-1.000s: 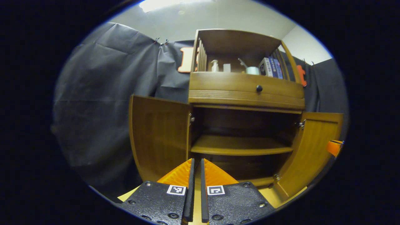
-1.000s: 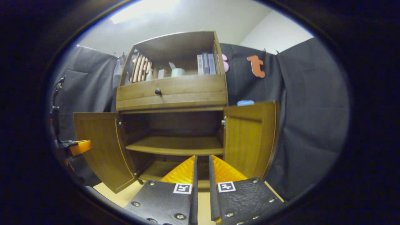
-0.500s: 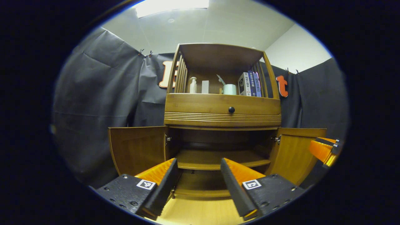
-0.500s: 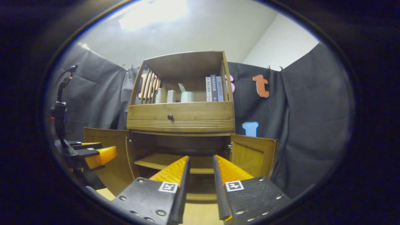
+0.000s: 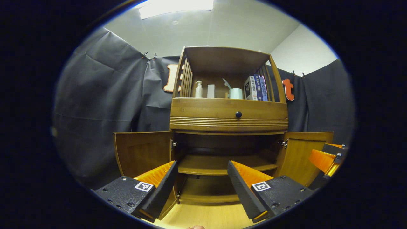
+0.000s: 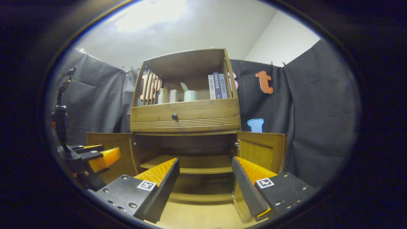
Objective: Open the right door of the double-door shoe cabinet with the right hand, and open the left door with the left hand.
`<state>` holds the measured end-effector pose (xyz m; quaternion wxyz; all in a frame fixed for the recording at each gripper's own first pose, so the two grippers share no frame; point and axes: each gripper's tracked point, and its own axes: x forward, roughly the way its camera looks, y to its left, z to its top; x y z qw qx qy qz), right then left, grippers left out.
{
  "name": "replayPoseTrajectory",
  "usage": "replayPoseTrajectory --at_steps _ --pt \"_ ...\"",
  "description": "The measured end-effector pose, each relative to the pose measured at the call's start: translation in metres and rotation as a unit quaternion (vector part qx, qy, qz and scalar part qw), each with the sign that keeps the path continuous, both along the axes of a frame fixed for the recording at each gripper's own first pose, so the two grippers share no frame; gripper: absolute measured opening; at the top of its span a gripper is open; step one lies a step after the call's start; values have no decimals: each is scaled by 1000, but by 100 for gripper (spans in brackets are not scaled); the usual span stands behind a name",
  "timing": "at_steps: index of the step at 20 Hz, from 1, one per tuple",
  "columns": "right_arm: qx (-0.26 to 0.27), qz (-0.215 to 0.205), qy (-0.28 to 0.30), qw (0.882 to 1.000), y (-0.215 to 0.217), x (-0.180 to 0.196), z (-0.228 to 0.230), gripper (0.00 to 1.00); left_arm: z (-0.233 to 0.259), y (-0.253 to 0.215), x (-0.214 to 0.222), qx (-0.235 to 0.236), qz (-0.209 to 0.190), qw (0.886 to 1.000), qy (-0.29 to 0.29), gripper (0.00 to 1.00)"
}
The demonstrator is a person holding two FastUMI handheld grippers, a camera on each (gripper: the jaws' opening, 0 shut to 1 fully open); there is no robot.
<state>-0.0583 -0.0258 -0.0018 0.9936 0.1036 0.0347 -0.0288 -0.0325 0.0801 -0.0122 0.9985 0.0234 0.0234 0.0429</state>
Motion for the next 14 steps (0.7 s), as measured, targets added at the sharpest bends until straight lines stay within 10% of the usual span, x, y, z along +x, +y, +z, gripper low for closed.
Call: replayPoseTrajectory --at_steps 14 --pt "-19 -92 1 996 -10 -48 3 98 -12 -43 2 17 -145 989 11 97"
